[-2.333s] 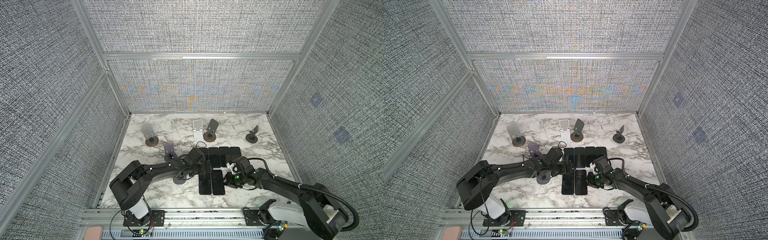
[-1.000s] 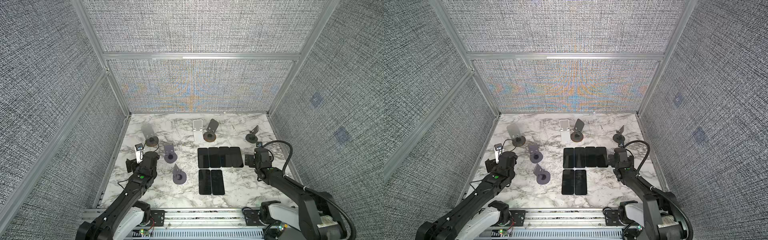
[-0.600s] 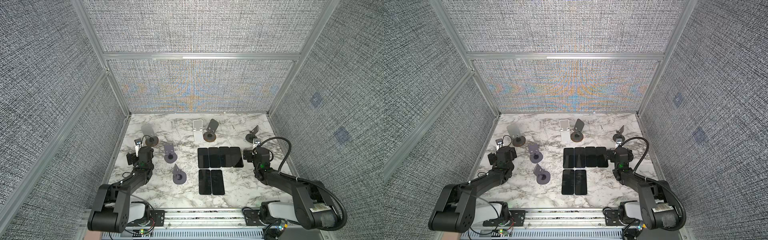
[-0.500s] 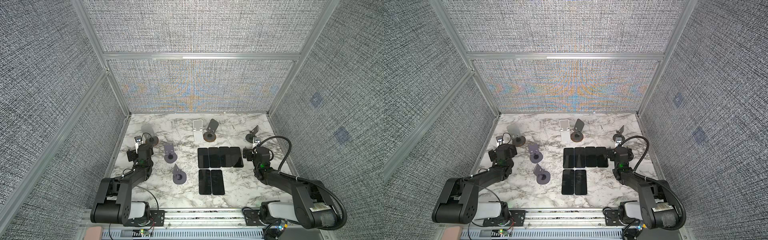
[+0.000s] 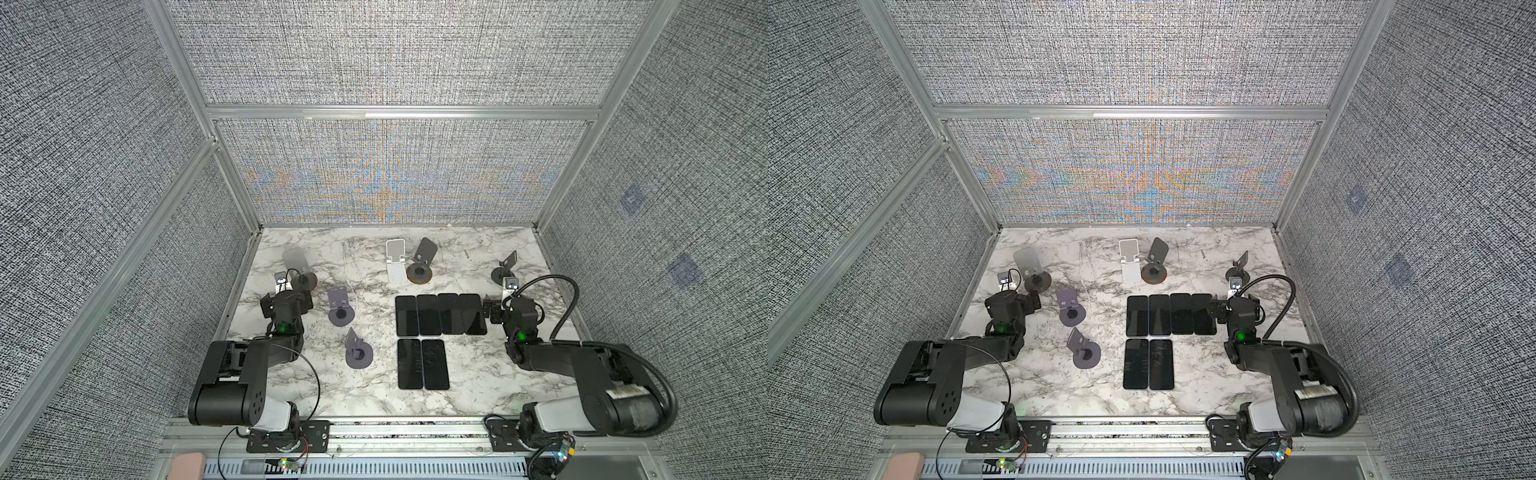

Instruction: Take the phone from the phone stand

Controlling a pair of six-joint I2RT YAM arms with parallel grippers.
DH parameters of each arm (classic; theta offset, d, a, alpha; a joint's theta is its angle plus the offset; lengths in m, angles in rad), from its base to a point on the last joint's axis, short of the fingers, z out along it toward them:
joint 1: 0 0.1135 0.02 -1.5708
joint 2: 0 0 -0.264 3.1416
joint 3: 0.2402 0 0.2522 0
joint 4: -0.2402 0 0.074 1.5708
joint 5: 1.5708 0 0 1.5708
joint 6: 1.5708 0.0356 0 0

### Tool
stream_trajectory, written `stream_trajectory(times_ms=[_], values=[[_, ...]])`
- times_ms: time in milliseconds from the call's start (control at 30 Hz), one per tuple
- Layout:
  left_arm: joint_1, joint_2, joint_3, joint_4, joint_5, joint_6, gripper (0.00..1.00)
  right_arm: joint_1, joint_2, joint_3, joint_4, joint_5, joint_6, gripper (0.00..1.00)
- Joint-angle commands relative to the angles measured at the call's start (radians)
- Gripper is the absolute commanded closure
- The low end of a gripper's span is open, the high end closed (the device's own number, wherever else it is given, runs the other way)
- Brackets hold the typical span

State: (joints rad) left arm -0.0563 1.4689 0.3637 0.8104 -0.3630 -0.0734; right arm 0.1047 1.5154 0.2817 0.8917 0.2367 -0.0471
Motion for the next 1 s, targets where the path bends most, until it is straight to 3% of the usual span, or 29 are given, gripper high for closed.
stream_trajectory(times_ms=[0,33,133,233,967], values=[[0.003,0.012,-0.01,0.089,0.062,0.015,0.01,0.012,0.01,0.007,0.148,-0.007,-0.002,0.01],[0.007,0.031,-0.001,0.068,0.061,-0.006,0.01,0.011,-0.025,0.036,0.039,-0.007,0.017,0.01],[0.01,0.069,-0.027,0.183,0.075,0.029,0.01,0.003,0.041,0.03,0.15,0.002,0.011,0.01],[0.01,0.053,-0.02,0.142,0.072,0.011,0.01,0.001,-0.004,0.068,0.005,0.017,0.032,0.01],[0.01,0.059,-0.03,0.172,0.075,0.021,0.01,-0.012,0.022,0.099,-0.01,0.018,0.046,0.01]])
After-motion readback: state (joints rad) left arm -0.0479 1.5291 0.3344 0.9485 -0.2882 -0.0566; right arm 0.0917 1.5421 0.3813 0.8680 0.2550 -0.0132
